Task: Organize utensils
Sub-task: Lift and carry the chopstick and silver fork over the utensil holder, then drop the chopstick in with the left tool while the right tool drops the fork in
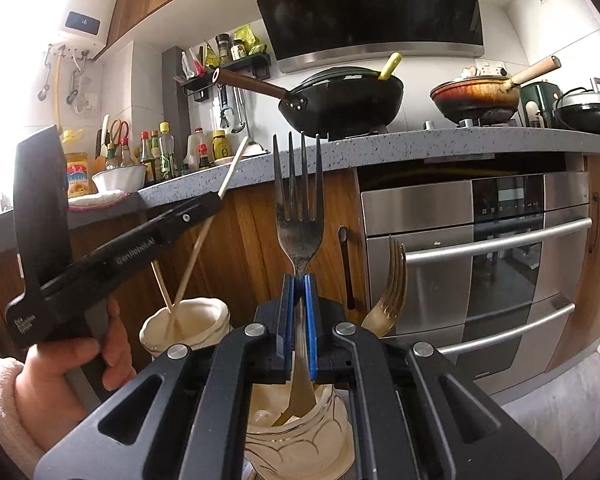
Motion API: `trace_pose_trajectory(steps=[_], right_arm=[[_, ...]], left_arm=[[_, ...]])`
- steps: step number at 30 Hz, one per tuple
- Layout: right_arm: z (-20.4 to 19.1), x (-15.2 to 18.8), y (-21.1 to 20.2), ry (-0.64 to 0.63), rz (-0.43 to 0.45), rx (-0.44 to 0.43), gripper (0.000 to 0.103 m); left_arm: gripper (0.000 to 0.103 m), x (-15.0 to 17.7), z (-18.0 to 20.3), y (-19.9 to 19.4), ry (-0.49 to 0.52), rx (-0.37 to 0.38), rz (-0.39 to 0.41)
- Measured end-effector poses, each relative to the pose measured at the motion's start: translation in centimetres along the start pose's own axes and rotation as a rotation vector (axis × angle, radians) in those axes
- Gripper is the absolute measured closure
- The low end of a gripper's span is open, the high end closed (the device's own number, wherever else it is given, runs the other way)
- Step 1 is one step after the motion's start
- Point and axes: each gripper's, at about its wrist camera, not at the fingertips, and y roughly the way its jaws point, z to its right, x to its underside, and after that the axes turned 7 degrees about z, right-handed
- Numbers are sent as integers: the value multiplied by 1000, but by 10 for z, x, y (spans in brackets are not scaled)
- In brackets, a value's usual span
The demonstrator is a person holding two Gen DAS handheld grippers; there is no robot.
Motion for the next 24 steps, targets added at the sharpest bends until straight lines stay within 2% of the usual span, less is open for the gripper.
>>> trace_pose_trajectory(steps=[7, 10, 17, 24], right_arm=[[0, 3, -2, -7, -22, -12, 98], [0, 5, -1, -4, -34, -15, 98], [-2, 14, -2, -10, -62, -1, 98], [3, 21, -6, 13, -79, 40, 98]], left_arm=[[96, 12, 6, -40, 20, -1, -3], [96, 23, 4, -60, -5, -16, -40], [96, 37, -15, -74, -84, -47, -125], [96, 41, -23, -78, -79, -69, -170]])
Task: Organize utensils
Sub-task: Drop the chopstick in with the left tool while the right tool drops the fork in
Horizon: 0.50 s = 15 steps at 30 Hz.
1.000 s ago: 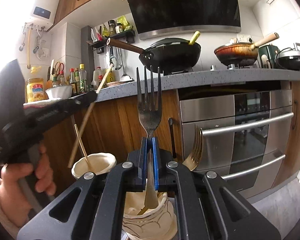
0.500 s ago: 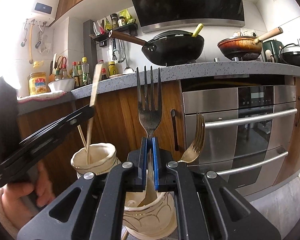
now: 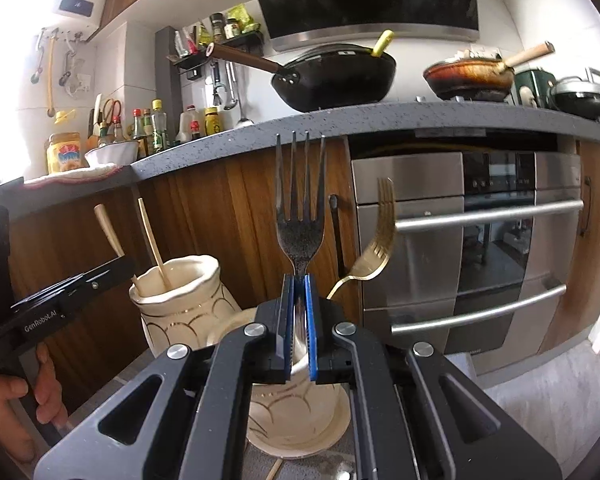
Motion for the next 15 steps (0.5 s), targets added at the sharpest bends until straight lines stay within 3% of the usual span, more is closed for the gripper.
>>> trace_pose_trajectory(steps=[4, 6, 11, 15], right_arm=[[0, 1, 2, -2, -9, 4, 98], [0, 4, 4, -6, -15, 9, 98], [0, 6, 5, -16, -31, 17, 98], [0, 8, 7, -27, -48, 21, 98]], left_arm=[[95, 1, -1, -1, 10, -7, -8], [88, 2, -1, -1, 17, -18, -9], [83, 1, -2, -3, 23, -38, -5], [68, 1, -2, -2, 24, -49, -4]])
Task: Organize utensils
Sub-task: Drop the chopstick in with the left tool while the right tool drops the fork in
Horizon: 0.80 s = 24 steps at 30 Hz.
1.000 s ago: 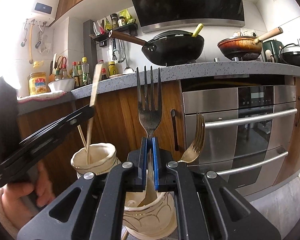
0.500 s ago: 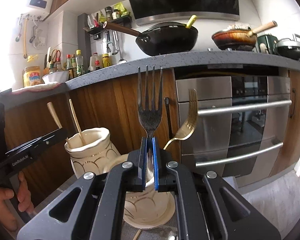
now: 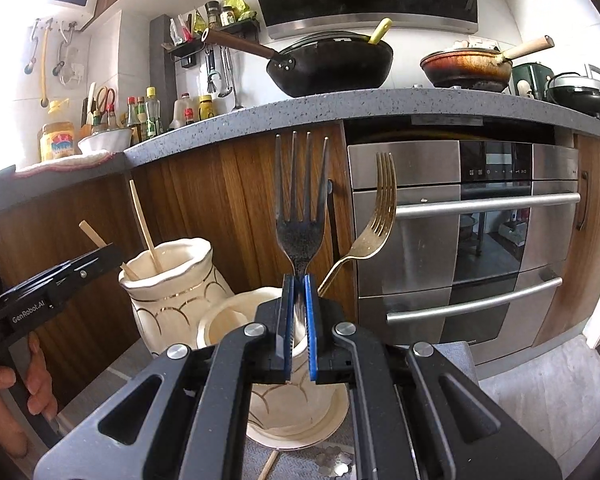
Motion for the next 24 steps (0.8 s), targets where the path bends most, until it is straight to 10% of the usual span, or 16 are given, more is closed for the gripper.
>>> trace_pose_trajectory(steps=[15, 24], right_arm=[[1, 5, 6, -11, -33, 10, 98], [5, 3, 1, 9, -24, 21, 68]], left_arm=[[45, 3, -1, 2, -9, -7, -14], [38, 4, 0, 3, -11, -11, -19]])
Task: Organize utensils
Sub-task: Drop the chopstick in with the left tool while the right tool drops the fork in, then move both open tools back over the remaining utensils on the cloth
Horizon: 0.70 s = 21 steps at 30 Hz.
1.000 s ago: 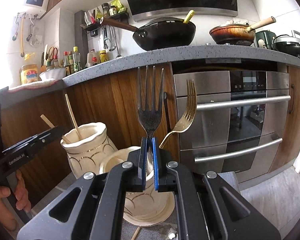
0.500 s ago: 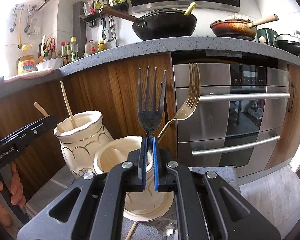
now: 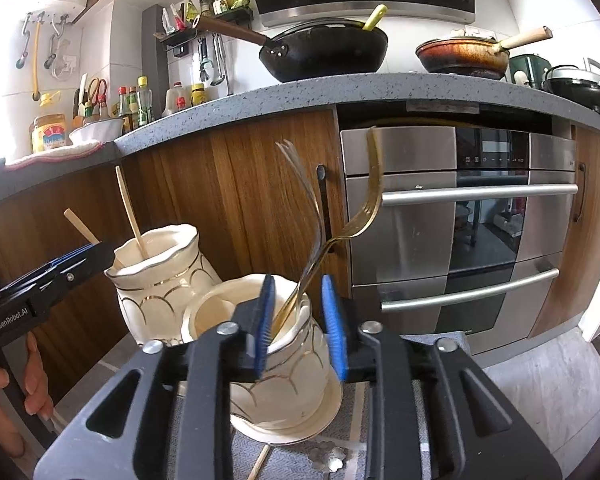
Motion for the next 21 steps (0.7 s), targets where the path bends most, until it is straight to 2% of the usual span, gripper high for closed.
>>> trace_pose_trajectory(steps=[5, 7, 10, 17, 18, 21], right_arm=[[0, -4, -13, 6, 17, 6, 50], [1, -5, -20, 11, 26, 6, 38], [1, -6, -30, 16, 35, 7, 26], [5, 5, -51, 8, 9, 31, 11], [6, 7, -53, 8, 2, 38, 6], [12, 15, -62, 4, -26, 74, 5]], left_arm=[[30, 3, 2, -8, 6, -13, 8], [24, 6, 3, -13, 12, -21, 9], [13, 11, 3, -21, 8, -33, 9], [7, 32, 5, -38, 7, -59, -49], [7, 35, 6, -40, 8, -62, -62], [6, 44, 9, -44, 4, -68, -113]])
